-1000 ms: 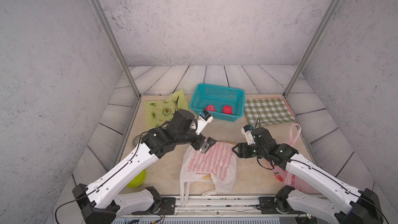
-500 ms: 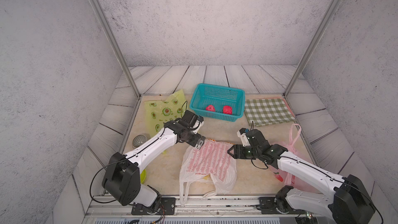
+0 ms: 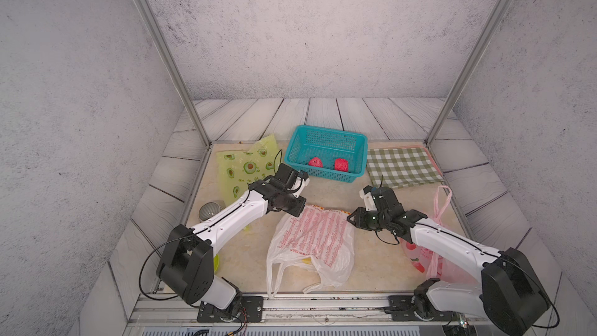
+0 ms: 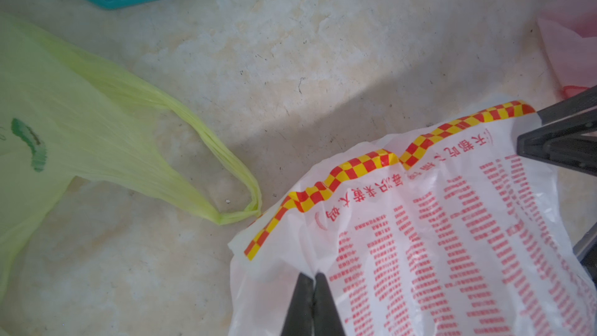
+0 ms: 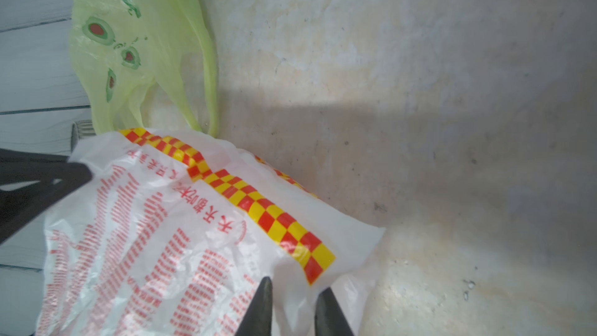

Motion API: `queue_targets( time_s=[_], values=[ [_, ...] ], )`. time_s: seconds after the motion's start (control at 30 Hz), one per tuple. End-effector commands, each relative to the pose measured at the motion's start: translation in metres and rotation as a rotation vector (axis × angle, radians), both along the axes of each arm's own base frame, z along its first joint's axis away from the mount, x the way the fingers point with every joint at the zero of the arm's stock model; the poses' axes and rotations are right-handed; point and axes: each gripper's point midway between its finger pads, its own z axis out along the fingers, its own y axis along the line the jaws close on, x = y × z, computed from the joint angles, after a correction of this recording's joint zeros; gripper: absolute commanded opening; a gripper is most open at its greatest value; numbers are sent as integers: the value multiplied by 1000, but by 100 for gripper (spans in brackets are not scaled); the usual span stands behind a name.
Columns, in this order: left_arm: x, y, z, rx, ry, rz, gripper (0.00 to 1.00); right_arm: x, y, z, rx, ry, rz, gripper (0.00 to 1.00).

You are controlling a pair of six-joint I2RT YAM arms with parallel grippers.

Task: Untie the knot of a plastic bag & take out the apple
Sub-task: Untie the plastic bag at the center of the board.

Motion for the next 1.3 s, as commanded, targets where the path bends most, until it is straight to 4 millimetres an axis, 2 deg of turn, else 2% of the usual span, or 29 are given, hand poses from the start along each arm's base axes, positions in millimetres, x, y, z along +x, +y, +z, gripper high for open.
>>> queue_targets(
  time_s=[0.0,0.07,0.23,0.4,0.53,0.57,0.67,0.7,0.73,0.77,0.8,0.83,0.97,1.03,1.07,1.17,1.2,1.27],
  values=[
    [17,-2,20,-23,-70,27,0,22,5,24,21,-56,14,7],
    [22,-3,29,-31,-96,35,0,34,3,32,18,-77,4,0],
    [34,0,44,-42,-184,78,0,59,2,56,-12,-133,5,0],
    [33,10,37,-10,-178,110,0,74,3,65,-36,-159,8,0],
    [26,9,26,-36,-150,114,0,88,2,59,-75,-152,17,0],
    [23,8,25,-45,-135,116,0,94,0,59,-81,-152,16,2],
    [11,10,21,-61,-82,119,9,111,-6,66,-83,-183,9,11],
    [7,11,21,-73,-78,123,15,116,-9,70,-89,-196,-4,17],
    [2,12,23,-89,-85,124,40,119,-10,77,-89,-216,0,33],
    [-2,15,27,-98,-95,129,71,120,-8,83,-90,-230,13,45],
    [-7,18,33,-111,-111,125,90,119,-8,88,-94,-231,29,52],
    [-12,20,42,-124,-140,107,99,116,-8,93,-98,-232,41,54],
    [-32,27,97,-176,-302,10,99,90,-23,108,-123,-261,37,55],
    [-48,19,125,-234,-385,-101,99,67,-30,114,-122,-286,39,55],
    [-55,13,133,-255,-402,-151,99,55,-32,116,-119,-292,47,55],
    [-84,-13,137,-275,-381,-396,99,12,-25,111,-110,-292,128,54],
    [-96,-24,133,-244,-382,-499,100,-5,-19,105,-108,-286,171,53],
    [-112,-40,116,-130,-418,-655,91,-36,-12,95,-108,-278,233,53]
  ],
)
